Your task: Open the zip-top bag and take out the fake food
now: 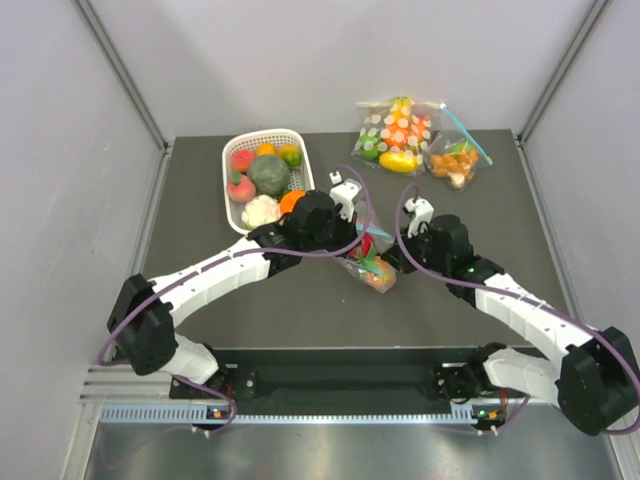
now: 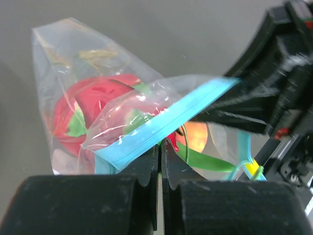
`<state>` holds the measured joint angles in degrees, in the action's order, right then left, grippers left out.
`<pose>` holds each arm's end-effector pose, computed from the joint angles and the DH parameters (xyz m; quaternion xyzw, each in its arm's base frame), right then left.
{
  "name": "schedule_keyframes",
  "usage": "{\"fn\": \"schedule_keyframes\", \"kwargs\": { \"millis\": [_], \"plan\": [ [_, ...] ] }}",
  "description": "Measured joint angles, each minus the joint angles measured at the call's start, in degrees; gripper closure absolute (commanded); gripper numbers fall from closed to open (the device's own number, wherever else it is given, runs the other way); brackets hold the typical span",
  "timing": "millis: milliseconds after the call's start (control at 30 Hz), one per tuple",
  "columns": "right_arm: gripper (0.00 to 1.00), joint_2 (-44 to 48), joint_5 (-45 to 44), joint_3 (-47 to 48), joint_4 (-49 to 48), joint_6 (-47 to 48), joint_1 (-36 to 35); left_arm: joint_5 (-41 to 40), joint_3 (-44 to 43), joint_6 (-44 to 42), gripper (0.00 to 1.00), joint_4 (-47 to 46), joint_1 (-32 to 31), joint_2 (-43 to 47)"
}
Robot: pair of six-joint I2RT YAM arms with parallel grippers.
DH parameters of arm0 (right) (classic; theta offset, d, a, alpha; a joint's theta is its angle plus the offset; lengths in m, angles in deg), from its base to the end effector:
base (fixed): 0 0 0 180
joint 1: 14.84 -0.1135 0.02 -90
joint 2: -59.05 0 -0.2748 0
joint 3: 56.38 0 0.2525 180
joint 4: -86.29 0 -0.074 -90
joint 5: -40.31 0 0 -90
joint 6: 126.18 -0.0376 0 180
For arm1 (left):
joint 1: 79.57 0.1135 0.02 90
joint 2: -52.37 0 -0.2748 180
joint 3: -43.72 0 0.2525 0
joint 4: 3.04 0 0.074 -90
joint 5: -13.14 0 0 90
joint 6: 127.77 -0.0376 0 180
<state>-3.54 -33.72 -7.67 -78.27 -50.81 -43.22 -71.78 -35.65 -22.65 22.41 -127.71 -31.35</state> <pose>0.2015 0.1206 0.2429 -0.1720 0.8401 0.2949 0.4215 0.2234 -0.2543 0.3121 0.2669 0.8224 -0.2954 0.4065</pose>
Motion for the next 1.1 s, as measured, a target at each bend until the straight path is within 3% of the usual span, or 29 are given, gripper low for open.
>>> {"fn": "schedule_keyframes", "kwargs": {
  "millis": [133, 533, 833, 1100],
  "plan": [
    [0.84, 2.34, 0.55, 0.00, 0.61, -0.22, -0.07, 0.42, 1.53, 2.29, 1.00, -2.84, 1.70, 0.00],
    [0.88, 10.34, 0.83, -0.39, 3.82, -0.66, -1.22, -2.49, 2.67, 6.01, 1.00, -9.07, 3.54, -0.07],
    [0.95, 8.46, 0.39, -4.50, 2.03, -1.29, -1.53, -0.96, 2.89, 8.68, 1.00, -10.47, 4.33, -0.07],
    [1.00, 3.58, -0.28, -4.70, -2.25, -2.12, -1.51, 7.04, 2.97, 11.06, 1.00, -10.21, 6.19, -0.31]
  ]
}}
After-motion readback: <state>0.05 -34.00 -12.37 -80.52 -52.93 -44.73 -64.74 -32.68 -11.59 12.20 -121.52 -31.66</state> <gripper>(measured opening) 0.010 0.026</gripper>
